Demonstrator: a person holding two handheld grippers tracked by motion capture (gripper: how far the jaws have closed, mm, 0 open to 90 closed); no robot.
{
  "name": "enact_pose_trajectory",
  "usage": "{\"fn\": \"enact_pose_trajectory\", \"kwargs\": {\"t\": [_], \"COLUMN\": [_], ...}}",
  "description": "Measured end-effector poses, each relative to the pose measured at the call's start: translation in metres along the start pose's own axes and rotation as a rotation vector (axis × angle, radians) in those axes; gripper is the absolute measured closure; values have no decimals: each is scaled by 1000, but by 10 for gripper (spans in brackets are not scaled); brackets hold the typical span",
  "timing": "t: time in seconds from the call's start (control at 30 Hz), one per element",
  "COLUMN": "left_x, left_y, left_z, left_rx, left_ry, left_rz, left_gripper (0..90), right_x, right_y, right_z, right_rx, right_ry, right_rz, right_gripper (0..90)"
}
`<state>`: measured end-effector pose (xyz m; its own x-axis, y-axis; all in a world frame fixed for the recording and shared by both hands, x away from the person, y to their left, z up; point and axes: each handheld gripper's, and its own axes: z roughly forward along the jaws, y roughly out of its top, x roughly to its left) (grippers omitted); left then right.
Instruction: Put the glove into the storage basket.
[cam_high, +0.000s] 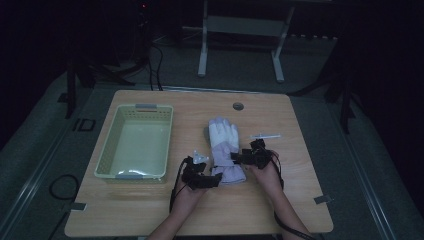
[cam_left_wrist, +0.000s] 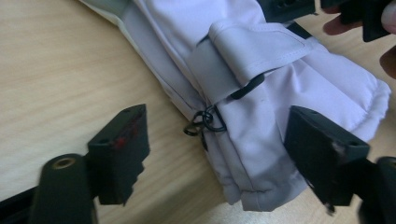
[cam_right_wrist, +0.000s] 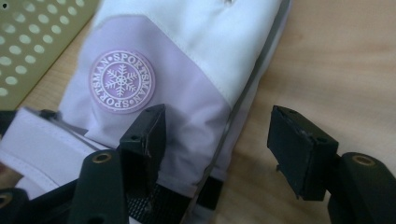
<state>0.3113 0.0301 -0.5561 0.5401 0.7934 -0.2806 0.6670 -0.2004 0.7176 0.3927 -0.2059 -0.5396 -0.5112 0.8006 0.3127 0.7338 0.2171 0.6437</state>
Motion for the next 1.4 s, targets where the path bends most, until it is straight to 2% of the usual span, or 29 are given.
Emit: {"fn": "enact_pose_trajectory", "kwargs": {"t": [0.07,0.17,0.23,0.53,0.63,0.67,0.73,0.77,0.83,0.9,1.13,1.4], "left_x": [4,8,11,17,18,17,14,14,11,11,9,7], "left_y": [0,0,0,2,3,4,6,6,9,10,17,28], "left_z": [3,6,7,11,11,10,9,9,7,7,0,-12], "left_rx": [14,31,44,80,94,95,103,103,117,124,125,134], "left_ry": [-38,-89,-131,-200,-220,-217,-197,-197,-185,-183,-184,-190], "left_rz": [-15,-28,-47,-89,-104,-96,-65,-65,-47,-33,5,50], "left_gripper": [262,336,406,535,607,660,697,709,722,734,748,749], "right_x": [-2,-8,-10,-10,-6,-4,4,4,15,18,23,32], "right_y": [-1,-2,-2,-2,-1,0,1,1,2,2,5,11], "right_z": [2,5,6,10,9,8,6,6,3,2,-5,-10], "right_rx": [27,67,72,79,84,85,82,82,80,79,55,55], "right_ry": [20,89,124,167,142,122,66,66,-2,-24,-36,-46], "right_rz": [42,105,101,133,91,74,18,18,-34,-52,-57,-81], "right_gripper": [381,415,481,563,614,649,714,714,760,776,789,791]}}
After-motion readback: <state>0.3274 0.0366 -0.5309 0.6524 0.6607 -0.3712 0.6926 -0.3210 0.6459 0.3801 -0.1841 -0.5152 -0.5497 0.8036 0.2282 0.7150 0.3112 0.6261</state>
